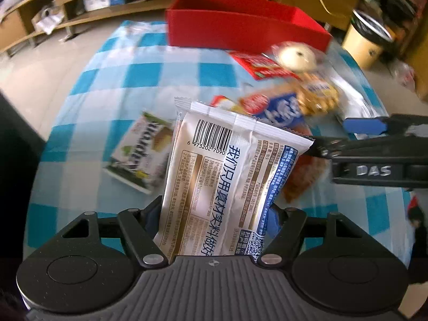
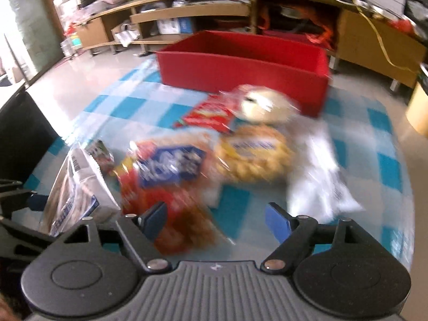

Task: Organize snacks
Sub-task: 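Close the left gripper on the white bread package while the right gripper grasps the red-and-blue snack bag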

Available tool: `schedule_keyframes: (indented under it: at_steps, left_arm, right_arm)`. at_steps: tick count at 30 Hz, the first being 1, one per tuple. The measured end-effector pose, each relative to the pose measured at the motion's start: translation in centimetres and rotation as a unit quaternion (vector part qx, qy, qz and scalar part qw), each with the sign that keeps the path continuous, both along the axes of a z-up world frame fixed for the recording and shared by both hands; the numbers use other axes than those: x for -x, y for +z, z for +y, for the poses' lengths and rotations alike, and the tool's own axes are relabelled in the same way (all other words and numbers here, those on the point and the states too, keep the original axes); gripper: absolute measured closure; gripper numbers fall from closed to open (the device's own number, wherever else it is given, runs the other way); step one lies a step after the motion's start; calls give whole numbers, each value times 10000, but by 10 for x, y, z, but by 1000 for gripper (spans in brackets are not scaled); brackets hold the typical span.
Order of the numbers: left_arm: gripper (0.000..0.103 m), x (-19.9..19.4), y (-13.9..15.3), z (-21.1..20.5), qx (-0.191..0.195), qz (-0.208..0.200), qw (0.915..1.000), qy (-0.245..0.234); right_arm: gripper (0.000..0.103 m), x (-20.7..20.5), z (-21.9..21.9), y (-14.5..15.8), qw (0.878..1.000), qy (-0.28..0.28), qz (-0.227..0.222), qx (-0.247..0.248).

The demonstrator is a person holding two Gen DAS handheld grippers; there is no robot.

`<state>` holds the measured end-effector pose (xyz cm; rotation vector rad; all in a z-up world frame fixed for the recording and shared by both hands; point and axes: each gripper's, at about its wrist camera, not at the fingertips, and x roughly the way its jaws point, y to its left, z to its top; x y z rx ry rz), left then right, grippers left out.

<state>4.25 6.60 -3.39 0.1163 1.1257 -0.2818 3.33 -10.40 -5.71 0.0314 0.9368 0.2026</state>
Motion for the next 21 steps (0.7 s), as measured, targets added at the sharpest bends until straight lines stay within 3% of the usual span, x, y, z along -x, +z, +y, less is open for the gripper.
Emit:
schedule_keyframes:
  at_steps: [6, 9, 13, 21]
  left_arm:
    - [25, -6, -6, 11, -71, 58, 9998, 176]
    - [25, -8, -10, 12, -97, 144, 9996, 241]
    - [25, -8, -11, 10, -113, 184, 9995, 226]
    - [25, -5, -5, -1, -153, 119, 9997, 157]
  right_arm:
    - [12, -24, 25, -23, 9994, 265, 173, 158]
    - [14, -26, 21, -32, 9988, 289, 361, -159]
    - [45, -20, 18, -30, 9985, 335, 405, -159]
    - [52, -7, -8, -22, 9952, 57, 662, -712]
